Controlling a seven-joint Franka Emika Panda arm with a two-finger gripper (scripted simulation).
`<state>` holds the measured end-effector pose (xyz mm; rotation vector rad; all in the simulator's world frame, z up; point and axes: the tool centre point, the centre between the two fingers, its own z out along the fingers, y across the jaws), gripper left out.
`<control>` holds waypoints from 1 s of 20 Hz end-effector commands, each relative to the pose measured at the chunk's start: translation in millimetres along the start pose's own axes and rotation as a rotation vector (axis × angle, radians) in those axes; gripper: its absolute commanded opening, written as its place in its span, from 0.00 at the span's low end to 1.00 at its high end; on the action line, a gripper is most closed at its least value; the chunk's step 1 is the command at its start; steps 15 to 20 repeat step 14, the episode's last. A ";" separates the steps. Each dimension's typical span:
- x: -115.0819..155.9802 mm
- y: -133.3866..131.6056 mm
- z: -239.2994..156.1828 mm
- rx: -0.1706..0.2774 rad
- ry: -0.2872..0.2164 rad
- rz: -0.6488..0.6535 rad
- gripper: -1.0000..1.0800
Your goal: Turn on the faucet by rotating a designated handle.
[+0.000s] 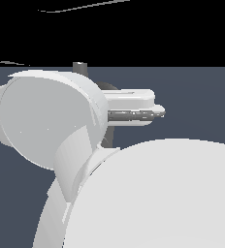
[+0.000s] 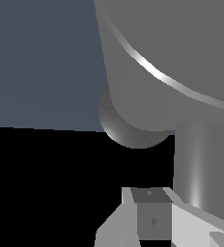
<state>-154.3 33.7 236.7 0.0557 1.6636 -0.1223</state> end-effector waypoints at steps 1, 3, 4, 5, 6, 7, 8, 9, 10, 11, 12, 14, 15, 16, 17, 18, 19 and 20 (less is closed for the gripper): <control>-34.8 21.5 1.1 -0.038 -0.057 0.041 0.00; -37.8 26.1 0.9 -0.039 -0.062 0.042 0.00; -39.4 28.4 0.8 -0.039 -0.065 0.043 0.00; -40.8 30.7 0.7 -0.040 -0.068 0.044 0.00; -42.3 33.0 0.6 -0.041 -0.071 0.045 0.00; -43.8 35.2 0.4 -0.041 -0.074 0.045 0.00; -45.3 37.5 0.3 -0.042 -0.076 0.046 0.00; -46.8 39.7 0.2 -0.043 -0.079 0.047 0.00; -48.3 41.9 0.1 -0.043 -0.082 0.048 0.00; -49.8 44.2 0.0 -0.044 -0.085 0.048 0.00; -51.3 46.4 -0.2 -0.045 -0.087 0.049 0.00; -52.7 48.6 -0.3 -0.045 -0.090 0.050 0.00; -52.7 48.6 -0.3 -0.045 -0.090 0.050 0.00; -52.7 48.6 -0.3 -0.045 -0.090 0.050 0.00; -52.7 48.6 -0.3 -0.045 -0.090 0.050 0.00; -52.7 48.6 -0.3 -0.045 -0.090 0.050 0.00; -52.7 48.6 -0.3 -0.045 -0.090 0.050 0.00; -52.7 48.6 -0.3 -0.045 -0.090 0.050 0.00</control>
